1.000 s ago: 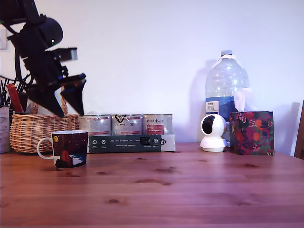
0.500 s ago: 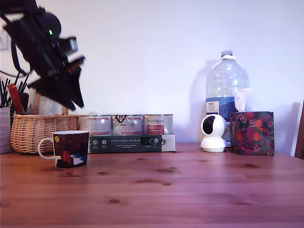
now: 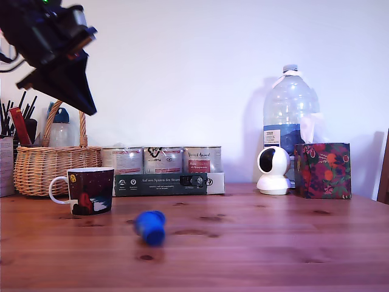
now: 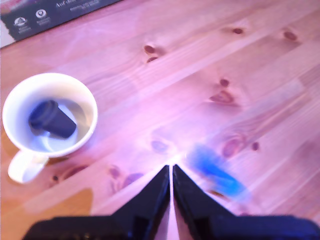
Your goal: Pick up the coffee capsules from the table one by one and drop them inside the nearest coffee cup
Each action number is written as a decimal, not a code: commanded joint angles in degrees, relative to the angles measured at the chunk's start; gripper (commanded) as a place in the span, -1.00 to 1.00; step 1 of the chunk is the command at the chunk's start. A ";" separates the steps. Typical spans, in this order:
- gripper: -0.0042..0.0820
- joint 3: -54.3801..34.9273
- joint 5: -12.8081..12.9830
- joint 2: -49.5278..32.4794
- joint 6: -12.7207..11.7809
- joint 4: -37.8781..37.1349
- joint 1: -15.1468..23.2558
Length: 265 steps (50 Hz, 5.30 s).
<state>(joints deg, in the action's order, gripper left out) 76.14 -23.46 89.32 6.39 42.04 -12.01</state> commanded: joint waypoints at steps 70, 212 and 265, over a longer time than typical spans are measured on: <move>-0.95 -21.03 22.82 -8.13 -31.78 -16.85 -25.86; 0.61 -8.57 31.85 17.31 -73.50 -23.04 -26.16; 0.37 -6.47 30.53 21.94 -73.64 -19.39 -23.06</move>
<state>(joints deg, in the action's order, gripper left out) 68.99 7.14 109.01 -67.33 22.39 -35.20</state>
